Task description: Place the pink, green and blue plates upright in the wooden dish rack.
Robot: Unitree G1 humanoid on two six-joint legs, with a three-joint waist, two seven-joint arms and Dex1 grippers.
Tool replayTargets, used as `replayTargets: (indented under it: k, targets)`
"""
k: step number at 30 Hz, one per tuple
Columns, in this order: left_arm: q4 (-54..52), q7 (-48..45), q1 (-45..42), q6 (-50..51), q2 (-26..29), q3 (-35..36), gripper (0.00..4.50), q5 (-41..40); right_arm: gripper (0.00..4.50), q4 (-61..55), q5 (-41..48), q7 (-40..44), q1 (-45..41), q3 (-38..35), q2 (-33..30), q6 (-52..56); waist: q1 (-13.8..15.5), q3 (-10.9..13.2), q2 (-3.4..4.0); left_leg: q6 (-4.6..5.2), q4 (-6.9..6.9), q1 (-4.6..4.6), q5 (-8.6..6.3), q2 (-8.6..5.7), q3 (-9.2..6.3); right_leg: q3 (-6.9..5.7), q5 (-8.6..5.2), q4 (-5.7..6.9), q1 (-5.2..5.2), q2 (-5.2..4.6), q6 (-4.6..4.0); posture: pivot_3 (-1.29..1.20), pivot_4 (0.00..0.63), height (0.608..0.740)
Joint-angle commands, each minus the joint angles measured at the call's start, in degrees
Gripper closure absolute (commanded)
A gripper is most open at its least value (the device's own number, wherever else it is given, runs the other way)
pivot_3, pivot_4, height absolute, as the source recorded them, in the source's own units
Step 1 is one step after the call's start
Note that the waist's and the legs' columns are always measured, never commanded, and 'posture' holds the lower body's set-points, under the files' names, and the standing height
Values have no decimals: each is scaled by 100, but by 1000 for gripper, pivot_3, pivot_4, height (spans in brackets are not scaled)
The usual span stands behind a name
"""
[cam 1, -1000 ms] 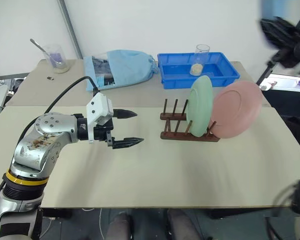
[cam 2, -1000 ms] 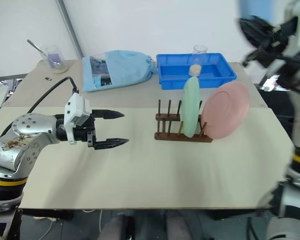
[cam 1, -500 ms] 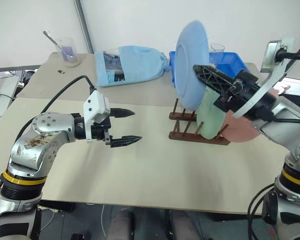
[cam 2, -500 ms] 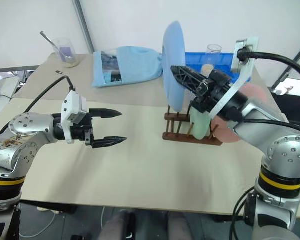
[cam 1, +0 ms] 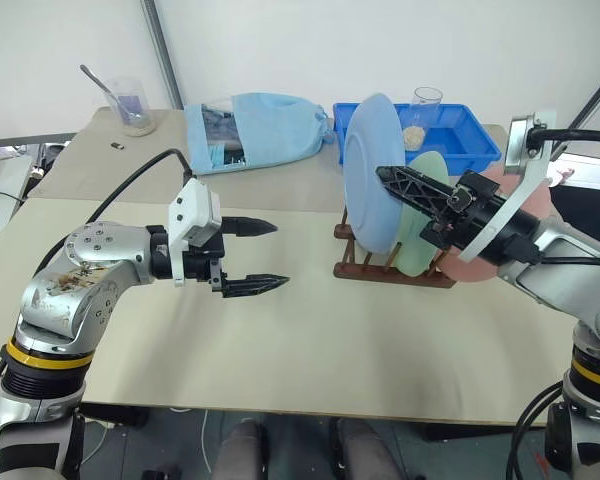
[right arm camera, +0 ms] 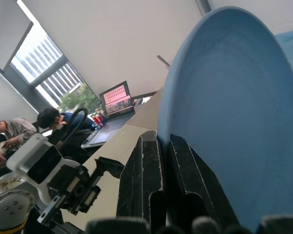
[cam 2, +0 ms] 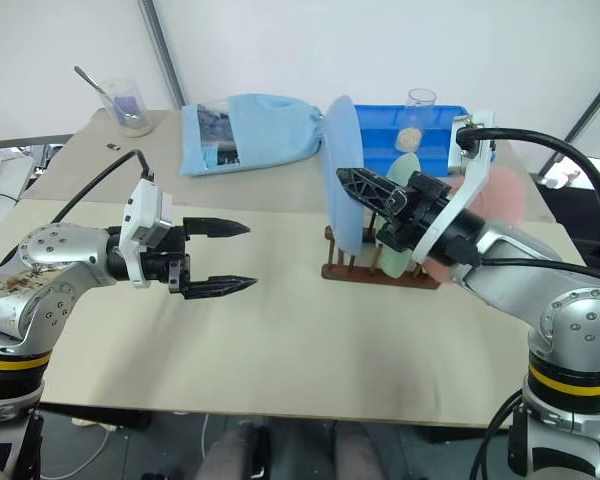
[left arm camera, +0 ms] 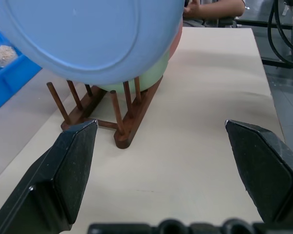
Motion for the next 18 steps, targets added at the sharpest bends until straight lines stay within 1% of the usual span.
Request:
replayTargets:
  k: [1,18]
  targets:
    - [-5,10,-213,98,-23,239,0,-274,4479,3,-42,-106,-68,-10,-46,-247,-2,0,0,0,0,0,0,0,1,1,0,0,0,0,0,0,150,696]
    - [228,-73,-280,-2,74,277,0,-228,4479,736,-913,-452,-417,304,304,-302,15,0,0,0,1,-3,0,-3,1,1,-1,-1,-1,-2,2,0,150,696]
